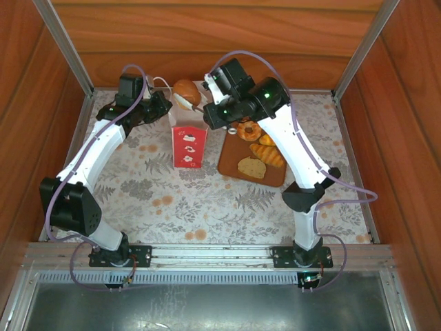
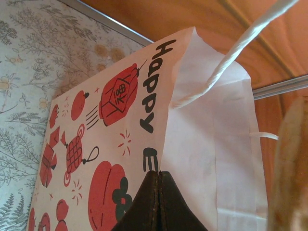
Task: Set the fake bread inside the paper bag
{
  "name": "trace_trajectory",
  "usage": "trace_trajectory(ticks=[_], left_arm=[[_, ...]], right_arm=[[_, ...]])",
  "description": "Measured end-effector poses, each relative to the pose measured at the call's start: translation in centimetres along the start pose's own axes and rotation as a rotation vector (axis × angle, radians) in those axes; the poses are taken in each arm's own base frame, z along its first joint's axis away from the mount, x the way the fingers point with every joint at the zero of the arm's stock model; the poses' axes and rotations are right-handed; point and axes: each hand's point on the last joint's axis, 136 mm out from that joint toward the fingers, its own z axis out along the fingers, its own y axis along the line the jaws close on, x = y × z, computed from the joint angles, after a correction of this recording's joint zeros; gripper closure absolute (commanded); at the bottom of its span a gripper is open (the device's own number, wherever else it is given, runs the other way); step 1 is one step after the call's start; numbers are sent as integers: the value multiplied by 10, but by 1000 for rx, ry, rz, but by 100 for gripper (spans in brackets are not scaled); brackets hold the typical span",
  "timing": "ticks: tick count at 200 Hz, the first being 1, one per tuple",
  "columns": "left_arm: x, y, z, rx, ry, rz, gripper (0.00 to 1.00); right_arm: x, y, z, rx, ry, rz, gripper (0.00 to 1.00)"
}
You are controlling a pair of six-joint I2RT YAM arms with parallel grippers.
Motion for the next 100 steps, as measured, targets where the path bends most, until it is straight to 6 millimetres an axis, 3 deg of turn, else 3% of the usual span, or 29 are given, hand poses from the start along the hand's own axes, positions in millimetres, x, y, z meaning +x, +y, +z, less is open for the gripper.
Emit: trace_trajectory(ticks=[100], left_arm=[[0,1,0,0,-4,1,100]], right_arm=[[8,-16,34,100,67,-1,50]])
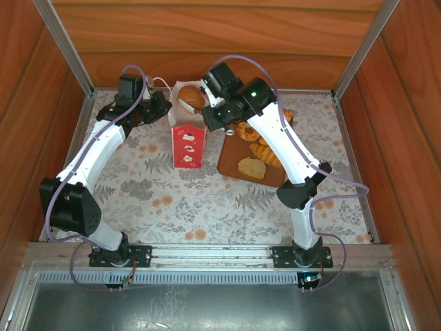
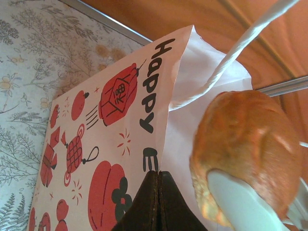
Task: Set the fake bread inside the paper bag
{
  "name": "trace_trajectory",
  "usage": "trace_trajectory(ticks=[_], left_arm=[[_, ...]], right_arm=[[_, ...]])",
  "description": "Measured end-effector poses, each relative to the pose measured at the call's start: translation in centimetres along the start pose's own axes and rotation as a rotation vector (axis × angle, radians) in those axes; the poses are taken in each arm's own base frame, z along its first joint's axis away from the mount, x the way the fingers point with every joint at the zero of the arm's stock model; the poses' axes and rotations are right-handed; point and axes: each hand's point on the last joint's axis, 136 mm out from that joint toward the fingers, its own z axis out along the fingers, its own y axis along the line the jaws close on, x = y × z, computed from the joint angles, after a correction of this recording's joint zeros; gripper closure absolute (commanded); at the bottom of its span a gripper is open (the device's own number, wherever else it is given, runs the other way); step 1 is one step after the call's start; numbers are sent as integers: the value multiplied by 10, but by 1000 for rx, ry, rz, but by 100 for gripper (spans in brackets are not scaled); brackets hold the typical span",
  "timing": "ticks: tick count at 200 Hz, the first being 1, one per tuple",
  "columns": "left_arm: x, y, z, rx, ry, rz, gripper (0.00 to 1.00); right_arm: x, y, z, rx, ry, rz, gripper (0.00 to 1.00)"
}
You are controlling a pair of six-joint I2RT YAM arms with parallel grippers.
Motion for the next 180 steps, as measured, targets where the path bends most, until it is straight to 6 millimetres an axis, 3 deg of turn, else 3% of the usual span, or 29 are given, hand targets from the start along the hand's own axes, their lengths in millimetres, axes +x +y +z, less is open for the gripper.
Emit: trace_trajectory(ticks=[74,145,180], left_arm=[[0,-1,-2,4,-2,1,100],[2,-1,-3,8,-3,3,100],[2,-2,-2,11,-3,5,100]], right_arm=[[0,-8,38,78,41,-19,49],[-3,-8,39,75,31,-18,46],[-3,-8,39,75,32,-22,37]])
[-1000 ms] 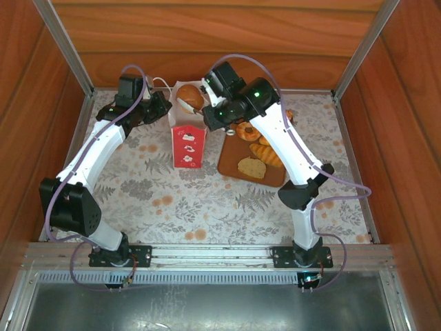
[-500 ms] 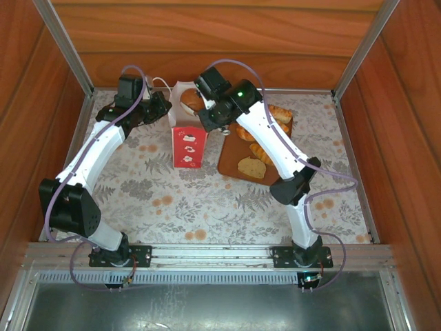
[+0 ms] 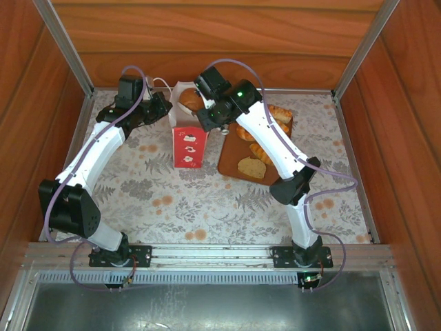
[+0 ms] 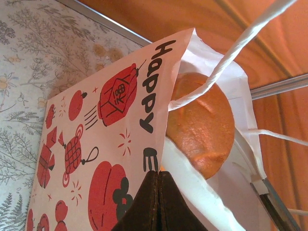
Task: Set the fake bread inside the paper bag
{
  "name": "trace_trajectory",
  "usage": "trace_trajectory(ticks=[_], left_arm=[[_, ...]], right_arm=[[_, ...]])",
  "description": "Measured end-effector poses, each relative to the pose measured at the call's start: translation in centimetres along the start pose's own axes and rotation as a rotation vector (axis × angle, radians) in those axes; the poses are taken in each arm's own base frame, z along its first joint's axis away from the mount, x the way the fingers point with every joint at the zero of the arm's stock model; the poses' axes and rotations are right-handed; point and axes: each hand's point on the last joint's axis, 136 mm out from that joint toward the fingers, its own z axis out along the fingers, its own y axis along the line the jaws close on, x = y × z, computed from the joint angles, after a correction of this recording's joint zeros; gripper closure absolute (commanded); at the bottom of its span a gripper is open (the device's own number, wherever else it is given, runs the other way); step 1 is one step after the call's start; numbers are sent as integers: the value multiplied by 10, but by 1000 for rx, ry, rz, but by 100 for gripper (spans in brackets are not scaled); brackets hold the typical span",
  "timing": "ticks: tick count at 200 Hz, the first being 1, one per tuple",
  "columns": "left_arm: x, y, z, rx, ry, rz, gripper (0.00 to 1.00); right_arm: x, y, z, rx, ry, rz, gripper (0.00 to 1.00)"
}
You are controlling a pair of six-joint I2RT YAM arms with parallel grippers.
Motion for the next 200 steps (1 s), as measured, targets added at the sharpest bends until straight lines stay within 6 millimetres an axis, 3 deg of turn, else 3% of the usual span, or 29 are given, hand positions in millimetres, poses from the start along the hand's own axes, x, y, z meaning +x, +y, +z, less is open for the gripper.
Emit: trace_trajectory(ticks=[129,161,200], left_arm=[[5,3,-1,-5,-2,-6,100],[5,5,-1,-13,-10,-11,100],[6,7,-3,-18,-16,-20,100]], right_arm=[[-2,-1,-4,2,-14,1,37],[-6,-5,-29,-6,-65,10,37],[-13,-12,-83,-35,-181,30,38]])
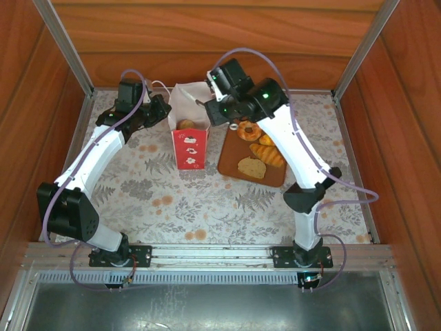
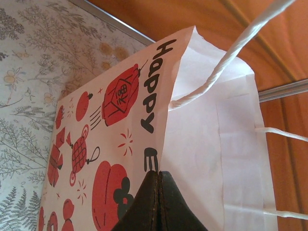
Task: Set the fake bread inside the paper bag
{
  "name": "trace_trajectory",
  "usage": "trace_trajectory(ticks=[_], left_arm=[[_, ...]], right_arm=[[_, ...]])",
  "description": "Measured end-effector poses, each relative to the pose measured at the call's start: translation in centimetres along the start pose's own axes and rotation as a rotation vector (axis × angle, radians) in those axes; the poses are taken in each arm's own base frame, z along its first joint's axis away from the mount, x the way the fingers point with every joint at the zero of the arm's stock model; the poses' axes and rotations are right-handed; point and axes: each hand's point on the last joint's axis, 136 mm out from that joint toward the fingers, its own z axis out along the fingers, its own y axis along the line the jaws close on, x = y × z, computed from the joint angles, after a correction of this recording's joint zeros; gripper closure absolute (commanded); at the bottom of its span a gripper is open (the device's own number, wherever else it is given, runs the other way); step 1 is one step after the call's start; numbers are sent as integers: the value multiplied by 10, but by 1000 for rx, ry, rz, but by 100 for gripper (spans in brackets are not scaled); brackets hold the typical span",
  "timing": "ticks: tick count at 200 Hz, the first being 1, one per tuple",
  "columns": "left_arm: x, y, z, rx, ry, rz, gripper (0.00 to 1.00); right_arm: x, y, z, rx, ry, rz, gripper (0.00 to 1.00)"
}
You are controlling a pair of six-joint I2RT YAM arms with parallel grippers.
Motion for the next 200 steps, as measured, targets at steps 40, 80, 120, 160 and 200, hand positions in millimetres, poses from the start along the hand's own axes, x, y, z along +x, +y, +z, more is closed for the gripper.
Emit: trace_trajectory(ticks=[40,80,120,160,200], left_arm=[[-1,4,2,-11,-14,-1,100],[-2,5,1,-15,-20,0,91],[-2,5,1,-17,-20,0,88],[-1,5,1,-18,-19,1,83],[-1,5,1,-17,-17,0,66]], right_arm=[[-9,-3,-43,-33,-92,20,39],[-10,-15,-67,-31,-129,55,41],[0,-45,-92,28,-141,115,41],[24,-86,-124,112,-147,201,41],[65,-123,-134,204,-93,280,41]])
